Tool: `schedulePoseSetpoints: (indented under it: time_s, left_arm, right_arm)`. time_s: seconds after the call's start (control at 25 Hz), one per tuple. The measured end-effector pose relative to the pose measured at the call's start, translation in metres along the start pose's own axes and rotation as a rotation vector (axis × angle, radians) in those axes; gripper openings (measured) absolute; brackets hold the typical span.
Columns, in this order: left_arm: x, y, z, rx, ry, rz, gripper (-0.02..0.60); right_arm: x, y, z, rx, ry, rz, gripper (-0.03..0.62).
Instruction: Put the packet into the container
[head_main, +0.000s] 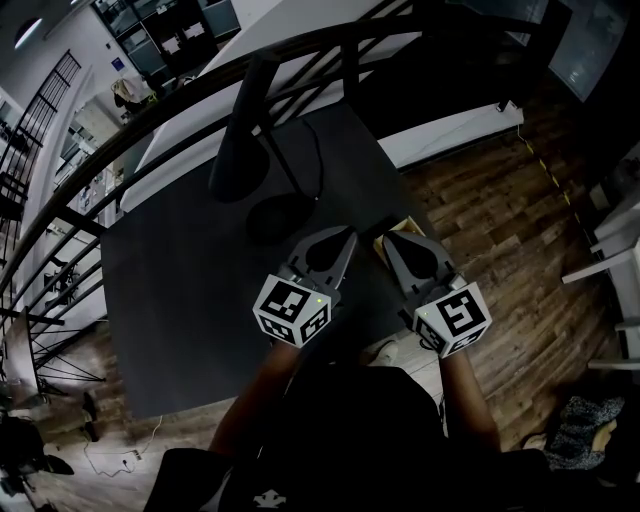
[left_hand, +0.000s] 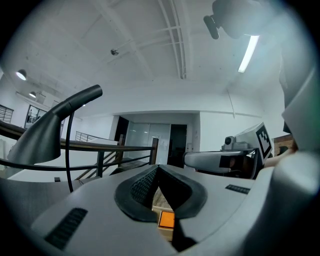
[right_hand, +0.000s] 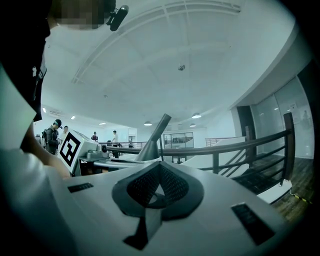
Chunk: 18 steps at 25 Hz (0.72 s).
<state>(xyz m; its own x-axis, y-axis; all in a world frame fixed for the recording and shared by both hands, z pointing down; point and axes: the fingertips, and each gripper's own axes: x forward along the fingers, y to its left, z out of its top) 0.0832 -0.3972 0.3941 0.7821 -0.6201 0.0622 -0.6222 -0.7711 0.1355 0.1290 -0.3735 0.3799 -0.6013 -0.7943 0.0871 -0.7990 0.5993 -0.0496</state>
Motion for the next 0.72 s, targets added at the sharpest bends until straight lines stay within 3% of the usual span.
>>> schedulePoseSetpoints:
  time_s: [0.72]
  left_arm:
    - [0.005, 0.001, -0.004, -0.003, 0.007, -0.003, 0.006]
  right_arm:
    - [0.000, -0.005, -0.004, -0.012, 0.006, -0.005, 0.005]
